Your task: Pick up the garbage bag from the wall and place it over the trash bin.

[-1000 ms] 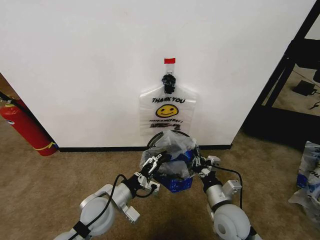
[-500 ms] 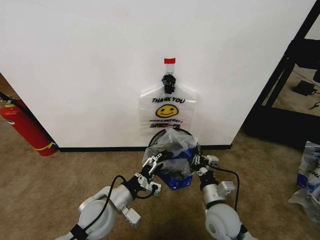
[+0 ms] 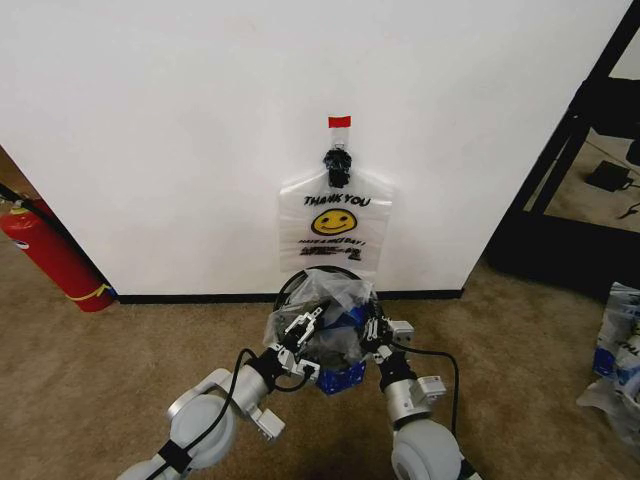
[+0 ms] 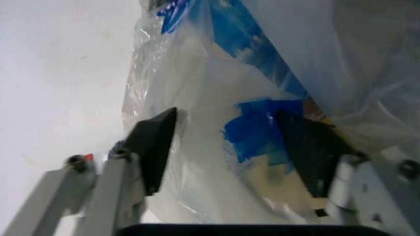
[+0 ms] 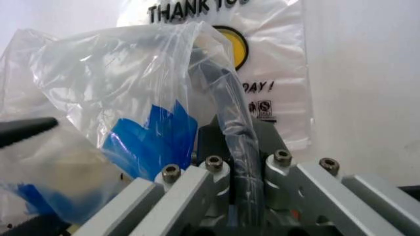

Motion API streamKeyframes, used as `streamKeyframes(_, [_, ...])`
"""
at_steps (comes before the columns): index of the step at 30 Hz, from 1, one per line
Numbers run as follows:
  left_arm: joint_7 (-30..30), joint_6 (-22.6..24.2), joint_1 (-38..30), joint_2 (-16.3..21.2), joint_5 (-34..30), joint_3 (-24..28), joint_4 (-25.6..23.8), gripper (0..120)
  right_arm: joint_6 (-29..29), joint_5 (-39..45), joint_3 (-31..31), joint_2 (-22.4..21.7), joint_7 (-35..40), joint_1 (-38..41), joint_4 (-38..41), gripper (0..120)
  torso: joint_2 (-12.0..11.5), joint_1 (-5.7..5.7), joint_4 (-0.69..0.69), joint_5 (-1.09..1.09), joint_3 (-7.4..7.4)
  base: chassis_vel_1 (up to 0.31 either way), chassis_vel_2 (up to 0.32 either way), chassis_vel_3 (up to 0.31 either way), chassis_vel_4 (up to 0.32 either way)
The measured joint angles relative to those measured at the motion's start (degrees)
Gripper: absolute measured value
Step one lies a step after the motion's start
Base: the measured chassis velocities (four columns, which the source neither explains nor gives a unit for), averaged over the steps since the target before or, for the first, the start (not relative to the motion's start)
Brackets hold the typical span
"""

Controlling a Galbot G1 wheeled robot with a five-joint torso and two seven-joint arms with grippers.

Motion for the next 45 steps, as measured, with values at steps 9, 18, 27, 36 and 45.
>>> streamKeyframes(9, [-0.2, -0.1, 0.7, 0.6, -1.3, -0.5, -0.8, 22, -0.3, 0.6, 0.0, 0.0, 0.0, 0.0, 0.0, 1, 0.0, 0.0, 0.0, 0.0, 0.0, 0.0, 0.0, 0.0, 0.0])
streamKeyframes(18, [-0.1, -0.2, 1.9, 1.5, -4.1, -1.2, -3.1, 0, -0.8, 1.6, 0.8, -0.4, 0.4, 0.3, -0.5, 1, 0.0, 0.0, 0.0, 0.0, 0.0, 0.0, 0.0, 0.0, 0.0])
streamKeyframes(27, [1.7, -0.3, 1.4, 3.5, -8.7, -2.1, -5.5, 0, -2.1, 4.1, 2.2, -3.7, -2.9, 0.5, -1.3, 1, 0.0, 0.0, 0.0, 0.02, 0.0, 0.0, 0.0, 0.0, 0.0])
streamKeyframes(36, [3.0, 1.3, 1.3, 5.4, -13.9, -3.4, -6.3, 0, -2.5, 8.9, 5.0, -9.9, -11.1, -1.3, -1.3, 1, 0.0, 0.0, 0.0, 0.02, 0.0, 0.0, 0.0, 0.0, 0.0])
streamKeyframes(45, [7.2, 5.9, 1.7, 7.4, -24.9, -3.7, -5.8, 0, 1.9, 12.9, 7.9, -14.5, -23.2, -2.0, -4.8, 1, 0.0, 0.0, 0.0, 0.01, 0.0, 0.0, 0.0, 0.0, 0.0])
